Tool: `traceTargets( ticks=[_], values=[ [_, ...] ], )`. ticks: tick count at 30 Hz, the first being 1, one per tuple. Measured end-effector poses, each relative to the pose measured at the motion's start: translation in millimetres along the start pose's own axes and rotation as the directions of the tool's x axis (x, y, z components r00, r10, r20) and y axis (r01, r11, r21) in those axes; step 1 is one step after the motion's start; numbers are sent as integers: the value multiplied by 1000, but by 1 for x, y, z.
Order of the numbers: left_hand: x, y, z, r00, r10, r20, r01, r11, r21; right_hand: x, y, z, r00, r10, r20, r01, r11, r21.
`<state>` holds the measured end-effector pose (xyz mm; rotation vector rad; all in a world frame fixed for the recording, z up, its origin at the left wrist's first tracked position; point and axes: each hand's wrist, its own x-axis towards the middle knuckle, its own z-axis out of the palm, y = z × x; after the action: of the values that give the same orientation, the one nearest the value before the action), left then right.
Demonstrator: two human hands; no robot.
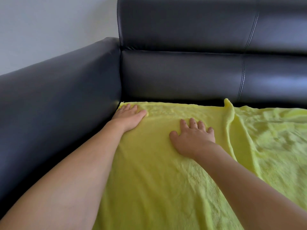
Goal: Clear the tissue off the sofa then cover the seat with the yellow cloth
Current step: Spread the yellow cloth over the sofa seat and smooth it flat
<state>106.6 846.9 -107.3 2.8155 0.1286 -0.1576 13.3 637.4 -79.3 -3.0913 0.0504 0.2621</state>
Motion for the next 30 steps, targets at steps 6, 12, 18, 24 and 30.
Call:
traceTargets(
  ticks=[6,12,18,24,30],
  values=[
    [5,-7,-5,997,78,20,-79,996,44,-8,-4,-2,998,-31,-56,29,999,-36],
    [6,-5,-11,997,65,52,-66,998,19,-41,10,-3,983,-142,-116,139,990,-33],
    [3,7,-4,987,-57,-151,68,995,67,-50,22,16,993,-108,-57,111,992,65],
    [16,4,-27,973,-172,156,201,959,-199,-46,22,19,993,-68,-94,77,992,102],
    [16,-3,-15,992,-41,118,42,999,-11,-46,21,20,994,-44,-98,56,991,121]
  ],
)
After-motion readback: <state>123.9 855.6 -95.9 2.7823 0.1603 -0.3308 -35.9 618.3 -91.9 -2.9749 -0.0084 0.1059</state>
